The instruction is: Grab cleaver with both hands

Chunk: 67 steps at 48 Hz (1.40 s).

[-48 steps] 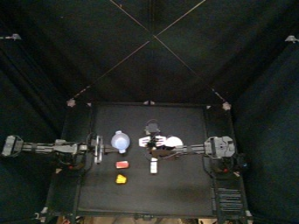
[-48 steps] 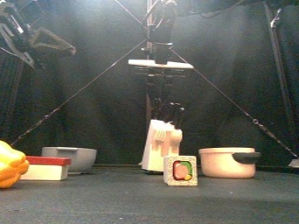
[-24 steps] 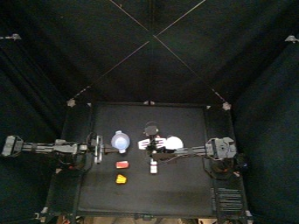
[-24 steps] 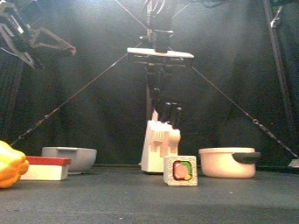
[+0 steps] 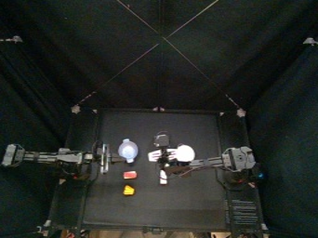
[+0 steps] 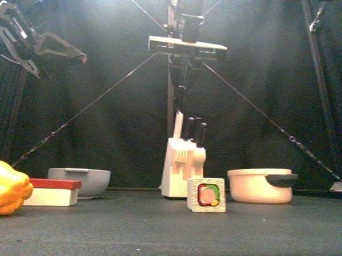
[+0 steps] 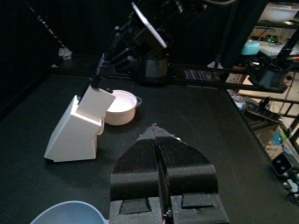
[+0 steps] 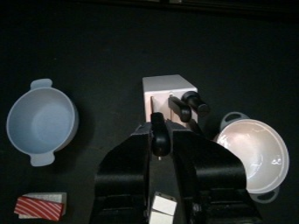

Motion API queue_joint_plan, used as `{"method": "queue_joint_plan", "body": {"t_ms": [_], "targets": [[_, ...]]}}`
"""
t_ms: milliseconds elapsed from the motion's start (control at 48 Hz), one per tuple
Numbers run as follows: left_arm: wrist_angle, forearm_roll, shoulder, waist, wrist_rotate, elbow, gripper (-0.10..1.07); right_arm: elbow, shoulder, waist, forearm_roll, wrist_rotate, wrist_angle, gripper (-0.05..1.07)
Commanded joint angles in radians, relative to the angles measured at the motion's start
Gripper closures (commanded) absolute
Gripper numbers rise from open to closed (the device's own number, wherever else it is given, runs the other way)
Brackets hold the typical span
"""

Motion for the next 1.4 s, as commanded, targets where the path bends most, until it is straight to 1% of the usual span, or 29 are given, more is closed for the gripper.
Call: {"method": "queue_joint_plan", "body": {"t_ms": [0,188,292,417,583,688,938,1062,1188,1292,1375], "targets": [[-0.005,0.002,0.005,0.003,0.002,-0.012,1.0,-0.038,-0.061,0.018,-0.026,-0.002,0.029,0.52],[-0.005,0.002,0.005,0.005,0.002,-0.012,1.0,-0.052,-0.077,0.063,-0.034,-0.003,0.083,0.52],[-0.005,0.002,0.005,0.005,0.002,-0.012,1.0,-0.052,-0.092,0.103,-0.064,-0.003,0.089,0.52],[-0.006,0.003,0.005,0.005,0.002,-0.012,1.0,-0.051,-0.12,0.161,-0.11,-0.002,0.091,0.52],[-0.006,0.003,0.005,0.005,0.003,-0.017,1.0,-0.032,-0.161,0.259,-0.199,0.0,0.091,0.52],[-0.008,0.003,0.005,0.005,0.003,-0.017,1.0,-0.017,-0.175,0.313,-0.23,0.003,0.092,0.52],[-0.008,0.009,0.005,-0.003,0.003,-0.017,1.0,0.032,-0.176,0.403,-0.23,0.014,0.091,0.52],[-0.012,0.023,0.005,-0.008,0.003,-0.018,0.98,0.074,-0.167,0.453,-0.215,0.025,0.089,0.52],[-0.018,0.043,0.005,-0.009,0.003,-0.018,0.93,0.115,-0.16,0.488,-0.181,0.051,0.081,0.52],[-0.023,0.071,0.008,-0.032,0.003,-0.014,0.84,0.141,-0.152,0.508,-0.178,0.132,0.074,0.52],[-0.025,0.095,0.023,-0.06,0.003,-0.014,0.75,0.16,-0.15,0.529,-0.204,0.181,0.055,0.52]]}}
